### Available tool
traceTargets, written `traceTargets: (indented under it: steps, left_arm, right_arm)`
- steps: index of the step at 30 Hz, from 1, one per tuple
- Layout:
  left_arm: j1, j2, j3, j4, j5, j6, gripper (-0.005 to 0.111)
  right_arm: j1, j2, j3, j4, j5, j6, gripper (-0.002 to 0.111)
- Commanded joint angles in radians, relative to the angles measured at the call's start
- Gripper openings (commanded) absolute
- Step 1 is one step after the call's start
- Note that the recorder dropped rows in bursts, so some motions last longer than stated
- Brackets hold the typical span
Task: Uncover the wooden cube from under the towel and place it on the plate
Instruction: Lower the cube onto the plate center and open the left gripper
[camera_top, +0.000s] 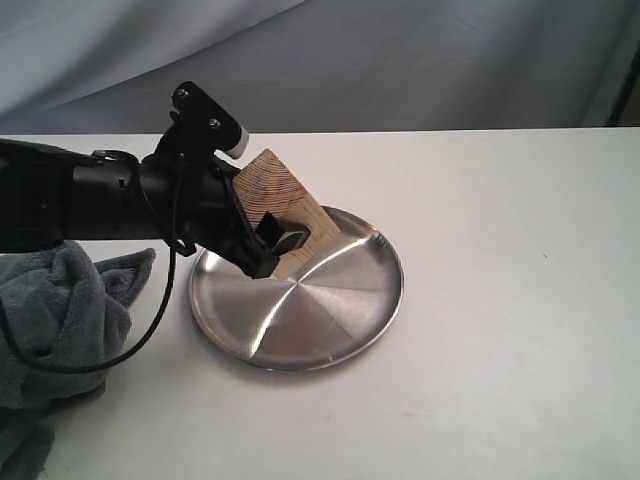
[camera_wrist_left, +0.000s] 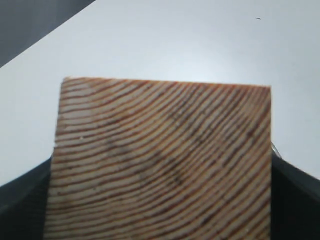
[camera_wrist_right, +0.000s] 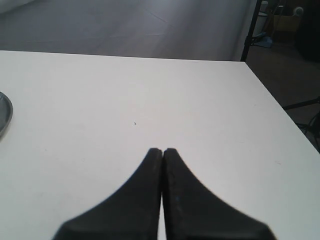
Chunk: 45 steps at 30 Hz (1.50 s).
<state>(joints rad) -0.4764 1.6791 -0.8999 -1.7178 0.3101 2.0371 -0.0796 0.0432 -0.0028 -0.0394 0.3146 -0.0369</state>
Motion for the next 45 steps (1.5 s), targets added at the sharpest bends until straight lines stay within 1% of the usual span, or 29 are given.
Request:
traceTargets:
  steps: [1,6,13,19,26,31,34,40,45]
  left_arm:
    - [-0.004,0.045,-0.063,-0.027,0.005,0.009,0.0]
    - [-0.004,0.11,-0.108,-0.027,0.002,0.009,0.0]
    - [-0.004,0.185,-0.115,-0.027,-0.016,0.006,0.0]
    - [-0.004,0.195,-0.117,-0.027,-0.072,0.006,0.0]
    - [-0.004,0.195,-0.119,-0.027,-0.072,0.01,0.0]
    - [-0.004,0.221,-0.166,-0.027,-0.072,-0.033,0.0]
    - [-0.004,0.273,-0.197,-0.027,-0.074,-0.047,0.0]
    - [-0.004,0.332,-0.199,-0.027,-0.078,-0.047,0.0]
    - [-0.004,0.335,-0.199,-0.027,-0.078,-0.047,0.0]
  right_arm:
    - [0.001,-0.005,0.003,-0.001,-0.006,-0.008,0.0]
    - [0.001,-0.005,0.003,-0.001,-0.006,-0.008,0.0]
    - [0.001,-0.005,0.003,-0.001,-0.006,-0.008,0.0]
    - [0.001,-0.005,0.003,-0.001,-0.006,-0.008,0.0]
    - [0.001,-0.005,0.003,-0.001,-0.006,-0.008,0.0]
    - [0.001,-0.005,0.003,-0.001,-0.006,-0.008,0.0]
    - [0.001,-0.005,0.003,-0.001,-0.006,-0.008,0.0]
    - [0.001,-0.005,0.003,-0.001,-0.006,-0.008,0.0]
    - [0.001,-0.005,0.003,-0.001,-0.006,-0.008,0.0]
